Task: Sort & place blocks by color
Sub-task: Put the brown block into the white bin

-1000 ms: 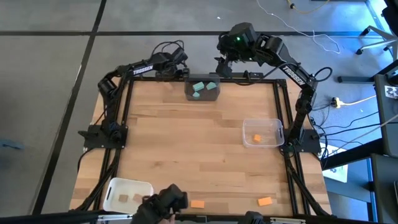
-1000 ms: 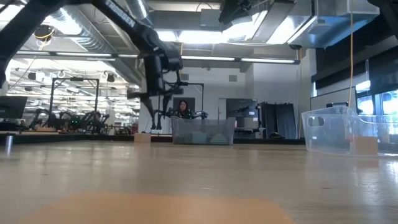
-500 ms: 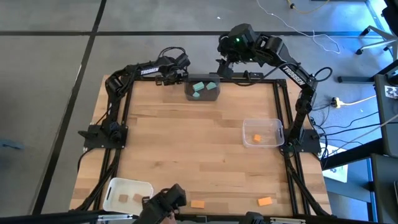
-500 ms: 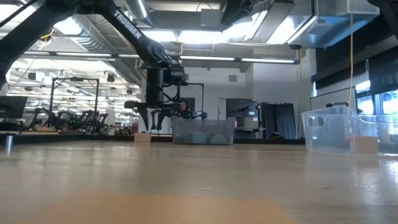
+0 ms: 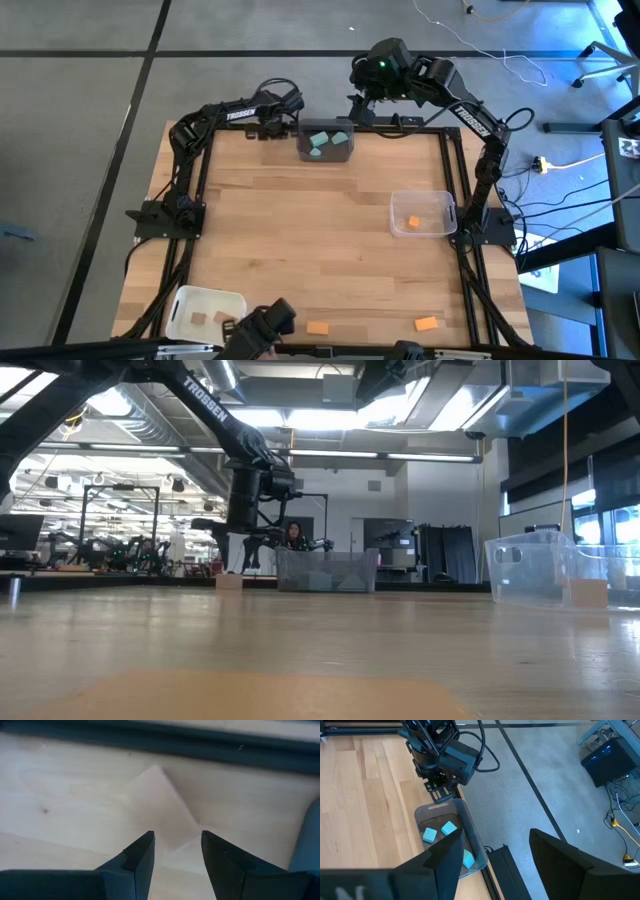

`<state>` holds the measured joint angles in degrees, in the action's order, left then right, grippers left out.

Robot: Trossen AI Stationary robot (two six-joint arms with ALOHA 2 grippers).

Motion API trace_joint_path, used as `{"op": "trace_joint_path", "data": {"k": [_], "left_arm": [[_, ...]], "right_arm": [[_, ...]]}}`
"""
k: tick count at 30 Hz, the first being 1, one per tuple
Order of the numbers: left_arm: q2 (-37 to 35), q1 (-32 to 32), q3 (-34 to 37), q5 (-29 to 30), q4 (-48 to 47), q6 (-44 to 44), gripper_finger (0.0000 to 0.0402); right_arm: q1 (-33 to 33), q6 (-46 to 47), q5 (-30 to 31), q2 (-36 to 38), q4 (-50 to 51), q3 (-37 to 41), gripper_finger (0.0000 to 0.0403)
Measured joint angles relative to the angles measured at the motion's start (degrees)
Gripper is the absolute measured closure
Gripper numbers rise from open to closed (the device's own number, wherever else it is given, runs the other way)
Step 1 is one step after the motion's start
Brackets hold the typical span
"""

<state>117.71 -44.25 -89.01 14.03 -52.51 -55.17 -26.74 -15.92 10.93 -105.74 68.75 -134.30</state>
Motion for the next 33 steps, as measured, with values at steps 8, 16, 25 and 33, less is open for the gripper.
{"op": "trace_joint_path", "data": {"k": [8,16,25,33], "left_arm": [[2.8,0.0,-0.3,1.3,0.4,1.8,0.0247],[3.5,0.8,-0.4,1.2,-3.0,4.9,0.0247],[3.1,2.2,-0.2,-1.4,-9.7,10.5,0.0247],[0.2,2.8,0.1,-1.5,-16.5,13.9,0.0247]], "right_arm": [[0.0,0.0,0.0,0.0,0.0,0.0,0.0178],[0.0,-0.1,0.0,0.0,-0.1,0.0,0.0178],[0.0,-0.9,0.0,0.0,-0.2,0.0,0.0178],[0.0,-1.0,0.0,0.0,-0.4,0.0,0.0178]]}}
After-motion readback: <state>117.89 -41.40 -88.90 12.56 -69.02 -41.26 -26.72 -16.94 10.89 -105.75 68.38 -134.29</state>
